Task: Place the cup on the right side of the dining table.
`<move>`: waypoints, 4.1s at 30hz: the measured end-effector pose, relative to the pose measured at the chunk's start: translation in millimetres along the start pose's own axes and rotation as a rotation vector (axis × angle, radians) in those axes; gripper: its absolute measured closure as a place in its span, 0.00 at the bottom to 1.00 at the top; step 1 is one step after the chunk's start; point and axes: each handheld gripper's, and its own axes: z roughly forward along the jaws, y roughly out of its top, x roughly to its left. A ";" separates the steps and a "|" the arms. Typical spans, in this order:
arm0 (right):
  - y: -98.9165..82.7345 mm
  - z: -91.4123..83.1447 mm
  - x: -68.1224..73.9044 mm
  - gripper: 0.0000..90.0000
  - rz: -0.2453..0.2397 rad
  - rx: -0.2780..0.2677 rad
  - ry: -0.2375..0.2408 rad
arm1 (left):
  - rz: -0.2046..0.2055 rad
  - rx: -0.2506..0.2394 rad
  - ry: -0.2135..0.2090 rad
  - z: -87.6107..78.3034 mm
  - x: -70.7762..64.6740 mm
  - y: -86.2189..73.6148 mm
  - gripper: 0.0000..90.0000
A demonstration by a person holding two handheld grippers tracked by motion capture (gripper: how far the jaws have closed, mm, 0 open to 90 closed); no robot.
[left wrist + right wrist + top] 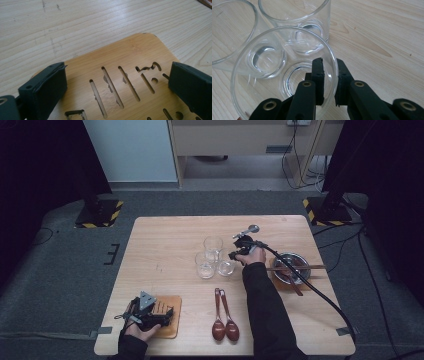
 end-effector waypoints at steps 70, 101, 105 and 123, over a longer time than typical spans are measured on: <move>-52.1 -82.8 -92.3 0.93 0.194 -0.125 -0.113 | 0.000 0.000 0.000 0.0 0.0 0.0 0.01; -49.5 -57.9 -90.1 0.82 0.253 -0.187 -0.240 | 0.001 -0.001 0.000 0.2 -0.1 0.1 0.01; -48.1 -69.7 -86.5 0.69 0.238 -0.219 -0.223 | 0.001 -0.002 0.000 0.3 -0.1 0.1 0.01; -78.7 -132.1 -45.3 0.32 0.159 -0.368 -0.112 | 0.000 -0.002 0.000 0.4 -0.1 0.1 0.01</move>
